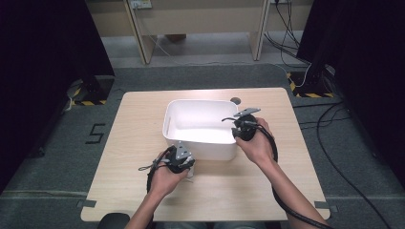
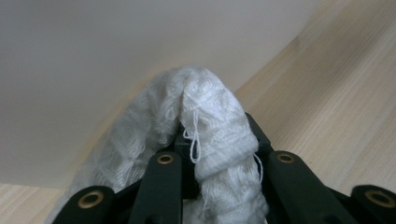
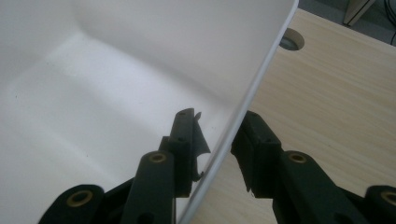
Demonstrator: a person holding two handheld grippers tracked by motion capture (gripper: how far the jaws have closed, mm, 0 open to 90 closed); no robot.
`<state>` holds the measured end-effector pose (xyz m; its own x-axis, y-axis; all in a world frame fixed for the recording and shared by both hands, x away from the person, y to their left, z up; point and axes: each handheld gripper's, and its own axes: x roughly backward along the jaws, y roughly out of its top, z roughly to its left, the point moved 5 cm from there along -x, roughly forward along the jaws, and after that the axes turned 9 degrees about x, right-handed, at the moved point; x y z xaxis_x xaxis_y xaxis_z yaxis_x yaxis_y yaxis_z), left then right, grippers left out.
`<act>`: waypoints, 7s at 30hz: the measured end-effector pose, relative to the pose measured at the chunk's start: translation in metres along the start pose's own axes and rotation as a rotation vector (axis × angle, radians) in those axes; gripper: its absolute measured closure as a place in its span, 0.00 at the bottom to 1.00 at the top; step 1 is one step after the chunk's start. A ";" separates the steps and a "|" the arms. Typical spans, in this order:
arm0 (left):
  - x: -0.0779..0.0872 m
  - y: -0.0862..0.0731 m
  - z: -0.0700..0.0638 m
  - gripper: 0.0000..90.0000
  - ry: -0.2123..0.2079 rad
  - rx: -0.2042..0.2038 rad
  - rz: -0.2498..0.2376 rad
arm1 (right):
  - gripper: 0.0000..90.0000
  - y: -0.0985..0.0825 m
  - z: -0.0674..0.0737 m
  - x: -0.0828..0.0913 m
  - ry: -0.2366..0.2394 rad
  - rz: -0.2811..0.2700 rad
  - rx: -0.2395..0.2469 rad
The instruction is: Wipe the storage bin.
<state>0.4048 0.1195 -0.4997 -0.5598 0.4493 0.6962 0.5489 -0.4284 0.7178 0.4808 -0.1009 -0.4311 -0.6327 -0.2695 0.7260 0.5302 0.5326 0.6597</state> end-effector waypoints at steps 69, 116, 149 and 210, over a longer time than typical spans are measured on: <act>0.035 0.047 -0.018 0.83 -0.023 -0.029 -0.097 | 0.77 0.000 -0.001 0.001 -0.002 -0.004 0.009; 0.010 0.036 -0.023 0.83 -0.025 -0.049 -0.064 | 0.76 0.001 0.000 0.001 -0.005 -0.008 0.004; -0.010 0.023 -0.023 0.83 -0.024 -0.067 -0.019 | 0.75 0.001 0.000 0.001 -0.001 -0.008 -0.002; -0.006 0.036 -0.036 0.83 -0.034 -0.069 -0.050 | 0.75 0.002 0.001 0.000 0.000 -0.015 0.000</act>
<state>0.4055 0.0729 -0.4773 -0.5635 0.4971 0.6599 0.4758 -0.4577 0.7511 0.4810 -0.0996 -0.4298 -0.6402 -0.2775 0.7163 0.5207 0.5289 0.6702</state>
